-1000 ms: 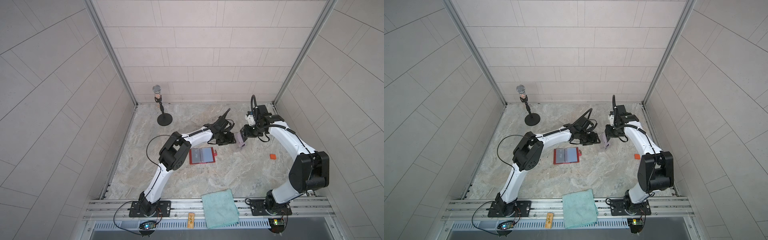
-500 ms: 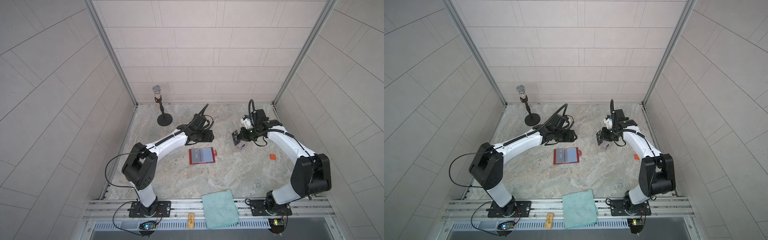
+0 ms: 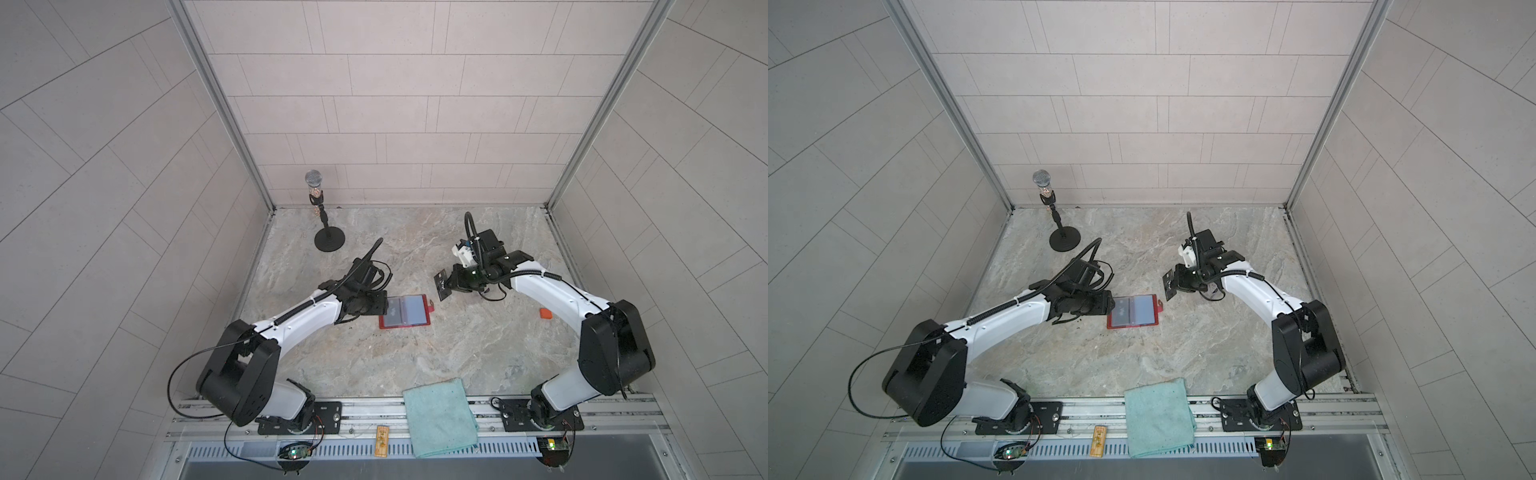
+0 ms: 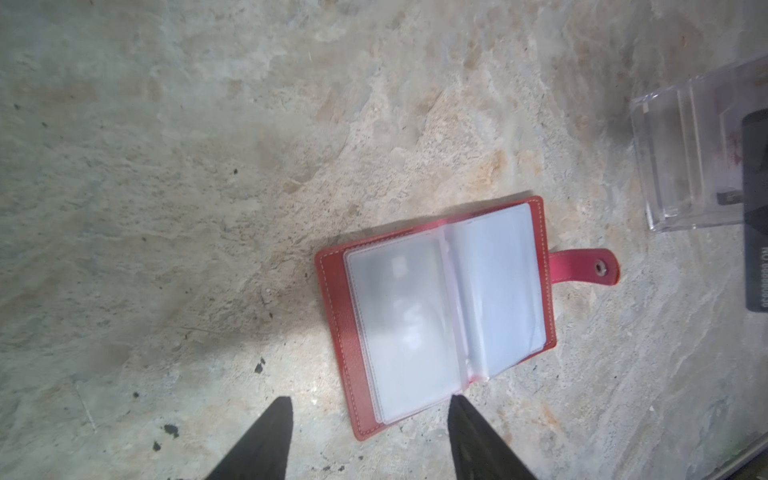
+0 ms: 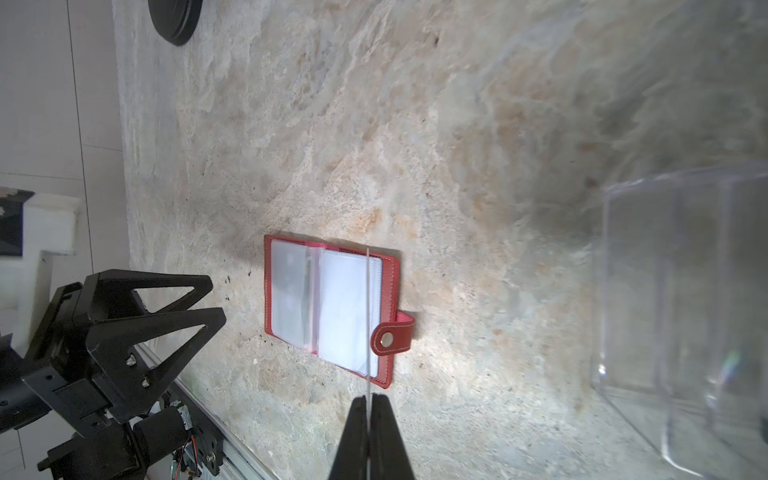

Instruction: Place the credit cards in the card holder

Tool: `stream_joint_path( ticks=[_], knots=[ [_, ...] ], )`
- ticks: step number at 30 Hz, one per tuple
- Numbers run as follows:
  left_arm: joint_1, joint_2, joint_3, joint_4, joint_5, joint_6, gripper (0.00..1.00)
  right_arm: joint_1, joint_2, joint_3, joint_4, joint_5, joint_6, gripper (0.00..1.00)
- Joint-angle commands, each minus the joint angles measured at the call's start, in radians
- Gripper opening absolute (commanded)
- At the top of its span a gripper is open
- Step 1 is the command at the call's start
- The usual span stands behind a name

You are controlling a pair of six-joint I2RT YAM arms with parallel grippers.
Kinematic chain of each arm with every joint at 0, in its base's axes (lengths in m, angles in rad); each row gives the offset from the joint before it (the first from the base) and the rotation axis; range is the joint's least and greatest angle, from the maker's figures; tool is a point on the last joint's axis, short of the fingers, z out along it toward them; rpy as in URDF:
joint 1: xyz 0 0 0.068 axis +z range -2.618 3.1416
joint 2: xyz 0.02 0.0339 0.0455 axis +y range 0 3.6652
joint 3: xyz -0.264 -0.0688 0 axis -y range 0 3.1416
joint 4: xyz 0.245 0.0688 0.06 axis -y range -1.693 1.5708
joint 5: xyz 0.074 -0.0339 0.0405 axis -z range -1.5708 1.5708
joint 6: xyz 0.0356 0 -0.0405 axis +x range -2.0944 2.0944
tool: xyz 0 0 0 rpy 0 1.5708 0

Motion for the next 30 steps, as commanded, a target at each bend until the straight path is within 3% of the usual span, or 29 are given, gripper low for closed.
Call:
stream_joint_path(
  ticks=[1, 16, 30],
  knots=[
    [0.002, -0.022, -0.039, 0.059, -0.003, -0.007, 0.64, 0.039, 0.032, 0.009, 0.026, 0.025, 0.031, 0.00],
    [0.002, 0.017, -0.089, 0.127, 0.033, 0.009, 0.62, 0.136, 0.110, -0.006, 0.092, 0.048, 0.087, 0.00],
    [0.002, 0.091, -0.101, 0.201, 0.104, -0.005, 0.53, 0.176, 0.184, 0.003, 0.101, -0.060, 0.047, 0.00]
  ],
)
